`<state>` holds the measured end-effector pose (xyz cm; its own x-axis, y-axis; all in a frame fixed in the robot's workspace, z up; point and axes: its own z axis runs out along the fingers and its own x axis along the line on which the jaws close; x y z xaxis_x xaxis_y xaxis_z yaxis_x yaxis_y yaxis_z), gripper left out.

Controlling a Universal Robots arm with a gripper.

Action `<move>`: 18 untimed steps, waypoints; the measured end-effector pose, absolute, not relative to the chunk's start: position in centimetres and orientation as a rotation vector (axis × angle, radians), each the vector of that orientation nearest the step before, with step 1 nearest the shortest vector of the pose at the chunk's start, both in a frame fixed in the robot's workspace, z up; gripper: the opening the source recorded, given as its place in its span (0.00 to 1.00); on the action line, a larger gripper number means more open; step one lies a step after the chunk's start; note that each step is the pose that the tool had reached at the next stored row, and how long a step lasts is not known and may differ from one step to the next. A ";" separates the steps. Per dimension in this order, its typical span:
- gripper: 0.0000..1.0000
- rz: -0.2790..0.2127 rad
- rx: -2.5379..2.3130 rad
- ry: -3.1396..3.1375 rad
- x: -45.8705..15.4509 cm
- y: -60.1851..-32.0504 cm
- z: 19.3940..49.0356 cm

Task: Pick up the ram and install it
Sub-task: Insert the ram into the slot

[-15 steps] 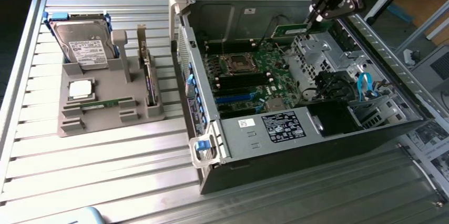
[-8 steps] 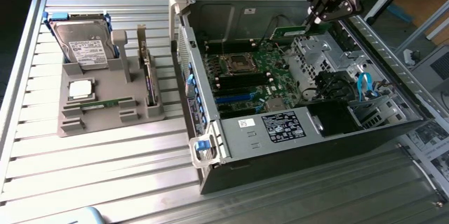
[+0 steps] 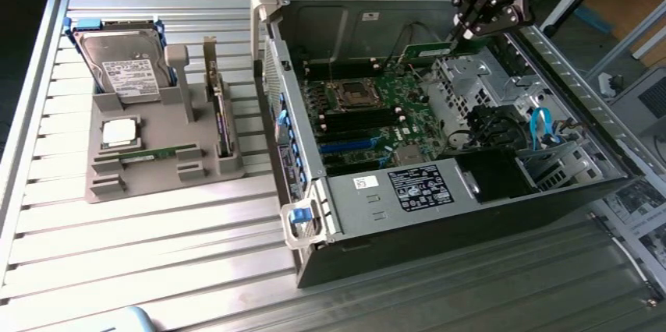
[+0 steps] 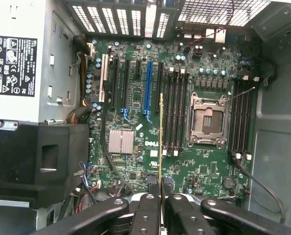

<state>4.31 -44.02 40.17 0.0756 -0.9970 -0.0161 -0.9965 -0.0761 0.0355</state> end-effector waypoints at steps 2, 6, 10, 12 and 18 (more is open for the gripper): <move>0.13 -0.056 2.293 -2.125 4.3 -44.0 40.0; 0.13 -0.056 2.293 -2.125 4.3 -44.0 39.8; 0.13 -0.056 2.293 -2.125 4.2 -44.0 39.5; 0.13 -0.056 2.293 -2.125 4.2 -44.0 39.3; 0.13 -0.056 2.293 -2.125 4.1 -44.0 38.9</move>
